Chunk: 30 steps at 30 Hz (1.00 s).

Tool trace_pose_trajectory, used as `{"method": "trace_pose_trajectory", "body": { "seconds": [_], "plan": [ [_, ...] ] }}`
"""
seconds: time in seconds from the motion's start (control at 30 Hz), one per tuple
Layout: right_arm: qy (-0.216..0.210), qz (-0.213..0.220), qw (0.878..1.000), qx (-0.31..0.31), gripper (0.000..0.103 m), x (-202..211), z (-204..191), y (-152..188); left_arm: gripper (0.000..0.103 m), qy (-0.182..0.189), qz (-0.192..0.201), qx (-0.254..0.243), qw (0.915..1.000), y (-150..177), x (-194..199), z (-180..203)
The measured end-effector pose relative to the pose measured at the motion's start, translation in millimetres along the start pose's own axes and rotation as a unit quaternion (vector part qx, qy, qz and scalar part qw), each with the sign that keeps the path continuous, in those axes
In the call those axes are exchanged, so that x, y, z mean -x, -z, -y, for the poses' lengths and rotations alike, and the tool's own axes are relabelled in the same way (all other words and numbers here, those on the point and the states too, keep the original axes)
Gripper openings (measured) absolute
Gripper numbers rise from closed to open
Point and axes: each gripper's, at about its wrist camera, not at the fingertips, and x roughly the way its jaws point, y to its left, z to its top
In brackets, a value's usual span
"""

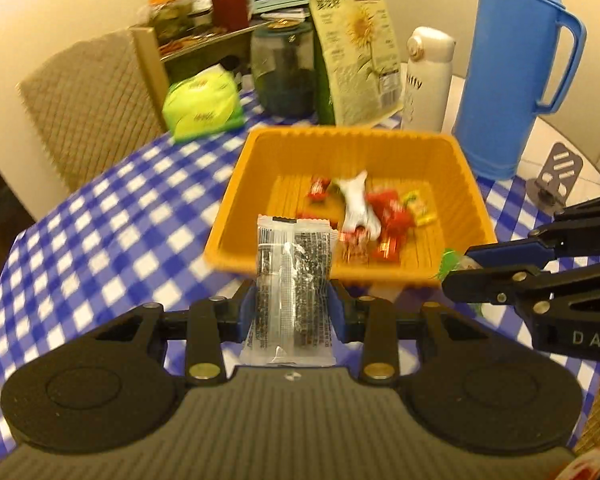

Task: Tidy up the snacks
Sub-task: 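Carry the bar packet and green candy over the orange tray, then lower both snacks into the tray and open both grippers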

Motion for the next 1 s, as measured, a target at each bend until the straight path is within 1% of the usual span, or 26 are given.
{"method": "trace_pose_trajectory", "body": {
  "seconds": [0.27, 0.43, 0.57, 0.77, 1.0],
  "plan": [
    [0.039, 0.025, 0.999, -0.027, 0.021, -19.4, 38.1, -31.0, 0.035, 0.010, 0.000, -0.034, 0.9994, -51.0, -48.2, -2.7],
    [0.055, 0.034, 0.997, -0.047, 0.021, -31.5, 61.7, -37.9, 0.035, 0.008, -0.007, -0.061, 0.9981, -73.1, -82.0, -5.3],
    [0.068, 0.030, 0.996, -0.058, 0.021, -40.3, 75.2, -37.9, 0.035, 0.007, -0.022, -0.085, 0.9961, -81.9, -110.1, -4.5],
    [0.083, 0.024, 0.993, -0.074, 0.021, -54.6, 93.3, -36.9, 0.035, 0.007, -0.046, -0.112, 0.9926, -85.8, -141.2, -0.9],
    [0.094, 0.025, 0.991, -0.087, 0.021, -63.3, 110.1, -39.3, 0.035, 0.004, -0.058, -0.118, 0.9913, -88.2, -160.4, 2.4]
  ]
}}
